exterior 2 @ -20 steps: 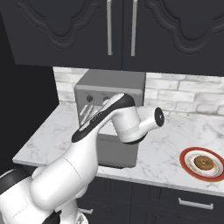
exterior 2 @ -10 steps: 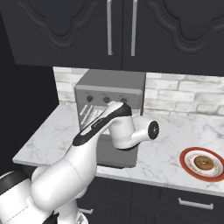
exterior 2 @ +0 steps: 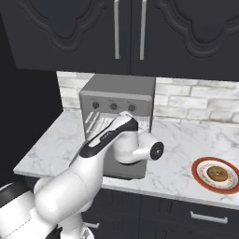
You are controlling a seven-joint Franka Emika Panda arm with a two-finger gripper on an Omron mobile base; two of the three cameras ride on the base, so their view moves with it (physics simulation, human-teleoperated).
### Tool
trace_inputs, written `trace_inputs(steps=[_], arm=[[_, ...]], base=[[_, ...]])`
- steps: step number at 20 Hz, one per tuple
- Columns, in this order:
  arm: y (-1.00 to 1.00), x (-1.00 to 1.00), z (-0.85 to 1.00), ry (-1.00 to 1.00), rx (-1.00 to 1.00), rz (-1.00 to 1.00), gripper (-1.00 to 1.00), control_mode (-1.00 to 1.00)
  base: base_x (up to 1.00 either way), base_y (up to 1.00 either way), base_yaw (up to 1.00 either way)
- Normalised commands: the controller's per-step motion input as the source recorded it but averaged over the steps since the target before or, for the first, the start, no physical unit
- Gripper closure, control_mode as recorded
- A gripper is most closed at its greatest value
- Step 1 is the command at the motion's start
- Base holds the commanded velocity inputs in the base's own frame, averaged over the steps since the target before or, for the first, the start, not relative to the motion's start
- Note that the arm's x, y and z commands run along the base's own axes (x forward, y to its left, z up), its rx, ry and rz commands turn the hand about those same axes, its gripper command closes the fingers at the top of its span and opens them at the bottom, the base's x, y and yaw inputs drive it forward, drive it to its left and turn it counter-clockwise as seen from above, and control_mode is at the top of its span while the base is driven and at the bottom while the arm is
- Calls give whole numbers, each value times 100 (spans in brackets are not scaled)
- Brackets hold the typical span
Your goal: Pick up the bagel from the plate, place it on the toaster oven rack, close the door, and set the timer.
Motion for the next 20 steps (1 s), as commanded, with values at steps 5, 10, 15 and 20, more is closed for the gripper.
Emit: trace_inputs(steps=[5,10,15,20], arm=[[-17,25,-10,-4,8,-6,-100,-100],[-6,18,-7,-8,5,0,-100,-100],[0,7,-13,-10,3,0,-100,-100],[0,9,-5,-9,0,0,-100,-100]], base=[[0,0,0],[0,0,0],[0,0,0],[0,0,0]])
